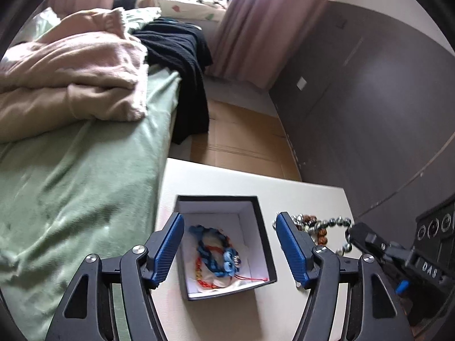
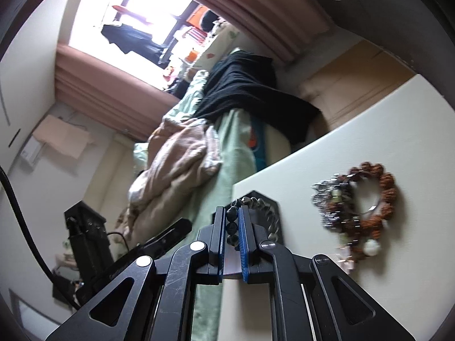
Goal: Organize jewelry
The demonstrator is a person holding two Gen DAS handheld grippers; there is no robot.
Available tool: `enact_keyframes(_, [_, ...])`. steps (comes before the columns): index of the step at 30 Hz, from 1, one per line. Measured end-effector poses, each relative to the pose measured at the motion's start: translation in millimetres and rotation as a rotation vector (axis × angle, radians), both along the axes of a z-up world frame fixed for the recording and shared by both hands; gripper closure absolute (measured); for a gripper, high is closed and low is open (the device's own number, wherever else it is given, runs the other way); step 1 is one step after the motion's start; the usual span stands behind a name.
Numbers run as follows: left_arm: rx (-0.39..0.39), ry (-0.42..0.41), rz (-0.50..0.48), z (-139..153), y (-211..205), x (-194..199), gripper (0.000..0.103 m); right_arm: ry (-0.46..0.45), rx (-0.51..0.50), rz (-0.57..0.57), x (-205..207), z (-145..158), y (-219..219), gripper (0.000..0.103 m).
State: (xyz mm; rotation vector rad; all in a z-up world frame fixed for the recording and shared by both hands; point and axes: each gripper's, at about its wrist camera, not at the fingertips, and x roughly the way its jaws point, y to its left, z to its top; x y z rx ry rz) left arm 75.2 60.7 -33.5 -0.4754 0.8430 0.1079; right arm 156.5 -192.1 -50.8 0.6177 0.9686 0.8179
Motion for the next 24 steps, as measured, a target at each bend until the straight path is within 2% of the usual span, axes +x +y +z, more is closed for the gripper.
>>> enact_keyframes(11, [-0.040, -0.026, 0.071, 7.1, 30.3, -9.0, 0.035, 0.015, 0.002, 0.076, -10.2, -9.6, 50.0, 0.092])
enact_keyframes(18, [-0.074, -0.050, 0.091, 10.8, 42.7, -12.1, 0.035, -0.004, -0.083, 0.043, -12.6, -13.3, 69.4, 0.091])
enact_keyframes(19, [-0.076, -0.052, 0.093, 10.9, 43.5, -12.6, 0.035, 0.003, -0.086, 0.058, -12.3, -14.7, 73.6, 0.080])
enact_keyframes(20, [-0.078, -0.053, 0.095, 11.1, 45.3, -13.1, 0.035, 0.011, -0.082, 0.079, -11.6, -16.2, 76.4, 0.060])
enact_keyframes(21, [-0.078, -0.053, 0.100, 11.3, 46.7, -14.1, 0.035, 0.015, -0.075, 0.089, -12.2, -17.7, 78.9, 0.053])
enact_keyframes(22, [-0.079, -0.054, 0.105, 11.4, 47.9, -15.1, 0.035, 0.010, -0.077, 0.077, -12.9, -17.7, 76.9, 0.050])
enact_keyframes(24, [-0.083, -0.055, 0.112, 11.4, 50.1, -16.5, 0.035, 0.006, -0.088, 0.063, -12.4, -17.7, 73.5, 0.050])
